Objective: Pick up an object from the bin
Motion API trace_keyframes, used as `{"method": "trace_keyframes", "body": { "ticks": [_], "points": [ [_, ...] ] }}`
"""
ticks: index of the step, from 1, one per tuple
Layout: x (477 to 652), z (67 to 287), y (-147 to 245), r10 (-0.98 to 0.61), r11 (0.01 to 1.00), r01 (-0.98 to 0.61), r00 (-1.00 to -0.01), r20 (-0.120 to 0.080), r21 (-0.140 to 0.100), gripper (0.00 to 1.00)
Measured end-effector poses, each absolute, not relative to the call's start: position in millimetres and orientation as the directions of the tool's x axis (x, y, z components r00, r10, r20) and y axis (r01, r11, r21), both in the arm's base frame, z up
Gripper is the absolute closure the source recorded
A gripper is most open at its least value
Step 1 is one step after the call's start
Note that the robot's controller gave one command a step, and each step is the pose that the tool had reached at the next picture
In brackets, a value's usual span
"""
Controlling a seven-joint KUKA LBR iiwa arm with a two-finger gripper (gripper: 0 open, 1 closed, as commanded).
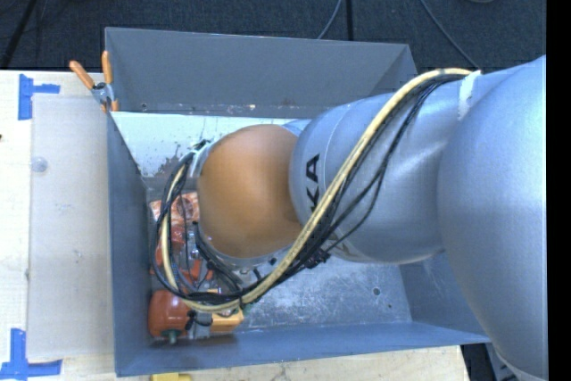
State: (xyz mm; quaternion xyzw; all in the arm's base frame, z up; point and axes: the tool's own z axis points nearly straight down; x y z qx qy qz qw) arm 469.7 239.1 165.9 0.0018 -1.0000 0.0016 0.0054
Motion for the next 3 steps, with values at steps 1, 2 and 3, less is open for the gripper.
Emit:
{"method": "trace_keyframes", "body": {
  "ticks": [1,2,3],
  "points": [
    [471.9,170.2,237.9,0.001,1.0,0.001,-1.0,0.003,-0.001,0.0],
    [476.5,142.6,213.0,0.02,1.0,0.02,-1.0,0.012,-0.004,0.0],
    [477.1,122.6,195.3,0.03,1.0,0.029,-0.999,0.013,-0.005,0.0]
  ]
}}
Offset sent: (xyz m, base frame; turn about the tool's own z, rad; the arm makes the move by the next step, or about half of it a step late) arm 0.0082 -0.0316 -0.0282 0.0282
